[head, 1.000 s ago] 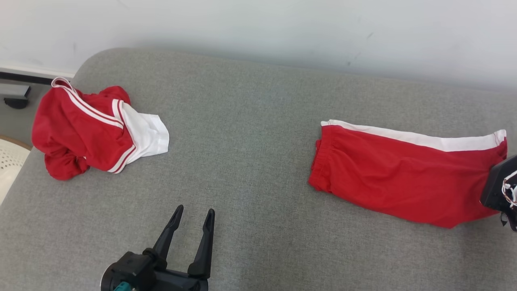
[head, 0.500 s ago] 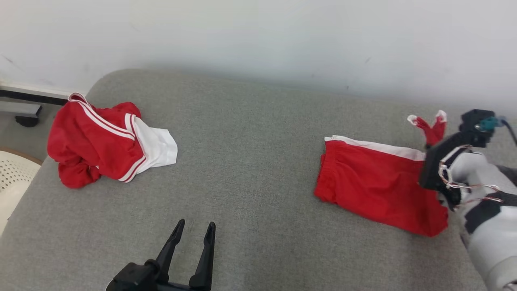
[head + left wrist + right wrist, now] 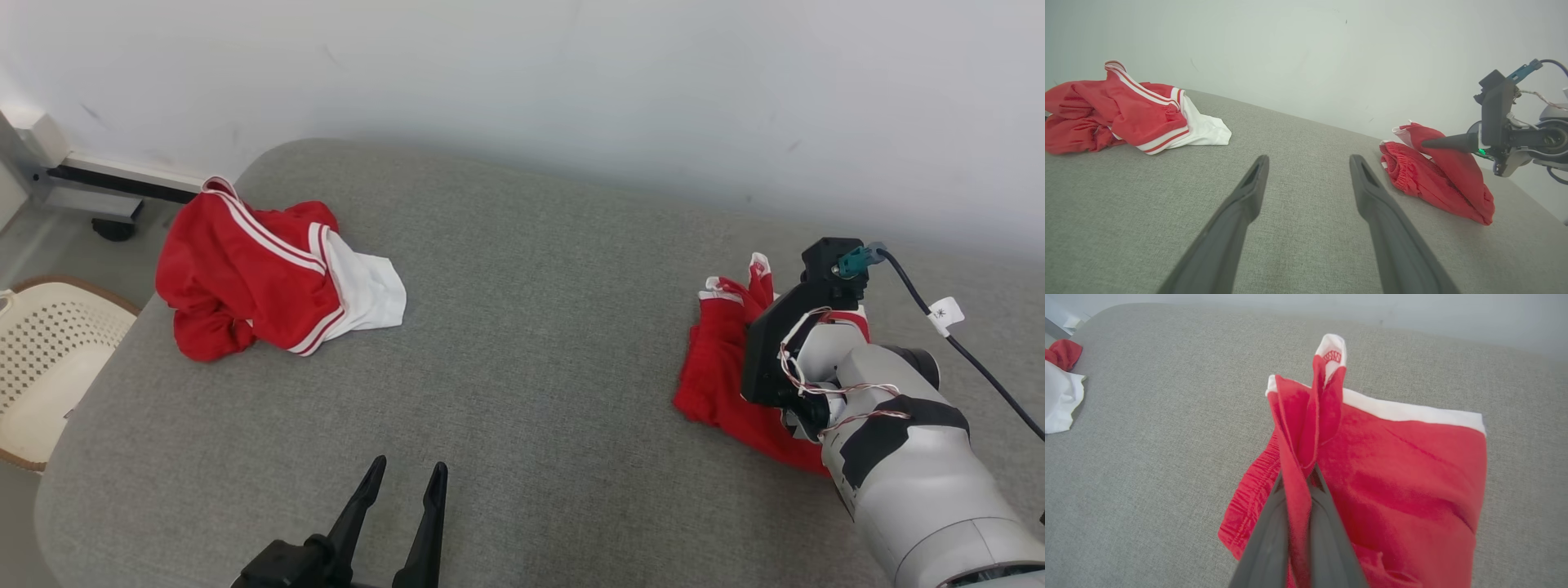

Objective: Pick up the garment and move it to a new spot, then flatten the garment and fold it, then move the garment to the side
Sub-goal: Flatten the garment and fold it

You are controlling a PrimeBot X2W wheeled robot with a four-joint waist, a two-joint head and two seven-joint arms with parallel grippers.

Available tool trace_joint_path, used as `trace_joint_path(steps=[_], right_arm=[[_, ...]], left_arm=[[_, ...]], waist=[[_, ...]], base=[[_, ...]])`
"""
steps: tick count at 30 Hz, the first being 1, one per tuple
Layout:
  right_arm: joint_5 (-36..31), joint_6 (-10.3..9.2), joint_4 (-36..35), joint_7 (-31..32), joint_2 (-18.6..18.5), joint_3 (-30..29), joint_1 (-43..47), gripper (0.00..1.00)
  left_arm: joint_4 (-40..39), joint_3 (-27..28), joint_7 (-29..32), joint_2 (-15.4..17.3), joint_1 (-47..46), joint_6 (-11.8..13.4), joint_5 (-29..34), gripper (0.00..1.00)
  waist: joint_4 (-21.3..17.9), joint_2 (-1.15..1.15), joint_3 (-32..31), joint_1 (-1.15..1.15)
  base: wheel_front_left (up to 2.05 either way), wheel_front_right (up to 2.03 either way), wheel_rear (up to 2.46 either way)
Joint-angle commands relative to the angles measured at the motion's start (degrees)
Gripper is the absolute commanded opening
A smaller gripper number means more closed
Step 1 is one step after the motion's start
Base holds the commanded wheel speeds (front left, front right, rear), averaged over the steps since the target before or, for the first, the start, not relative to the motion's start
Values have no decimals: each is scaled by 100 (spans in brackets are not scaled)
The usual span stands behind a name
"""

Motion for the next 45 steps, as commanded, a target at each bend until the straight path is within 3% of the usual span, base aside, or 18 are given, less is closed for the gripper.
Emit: trace_joint_path(steps=[1, 5, 6, 12, 23, 24, 25, 26, 34, 45], right_arm=[[-50, -11, 13, 26, 18, -36, 66, 0], [-152, -11, 30, 87, 39, -203, 127, 0], [-134, -11, 26, 69, 83, -254, 122, 100], [173, -11, -227, -53, 224, -470, -126, 100], [-229, -11, -524, -420, -589, -526, 340, 100], [-270, -11, -529, -439, -590, -506, 419, 73], [-315, -11, -523, -437, -547, -471, 518, 31], [-363, -11, -513, -405, -496, -431, 626, 0], [-402, -11, -850, -377, -32, -80, 1131, 0], [-435, -11, -1483, -107, 303, 534, 1494, 0]], left_arm=[[9, 15, -20, -7, 47, 25, -11, 100], [38, -10, -34, -25, 31, 19, -21, 100], [45, -16, -32, -31, 17, 21, -25, 100], [51, 36, -63, -23, -10, 74, -47, 100], [18, 64, -101, 1, 44, 88, -85, 100], [17, 63, -106, -4, 43, 85, -90, 100], [14, 62, -112, -13, 43, 83, -94, 100], [16, 59, -117, -24, 40, 79, -97, 100], [55, 51, -136, -51, -78, 63, -103, 100], [109, 38, -152, -54, -96, 68, -125, 100]], waist=[[61, 0, 6, 1], [118, 0, 30, 1], [127, 0, 34, 1], [48, 0, 42, 1], [-200, 0, -69, 1], [-212, 0, -59, 1], [-225, 0, -44, 1], [-235, 0, -30, 1], [-231, 0, 91, 1], [-135, 0, 58, 1]], base=[[0, 0, 0], [0, 0, 0], [0, 0, 0], [0, 0, 0], [0, 0, 0], [0, 0, 0], [0, 0, 0], [0, 0, 0], [0, 0, 0], [0, 0, 0]])
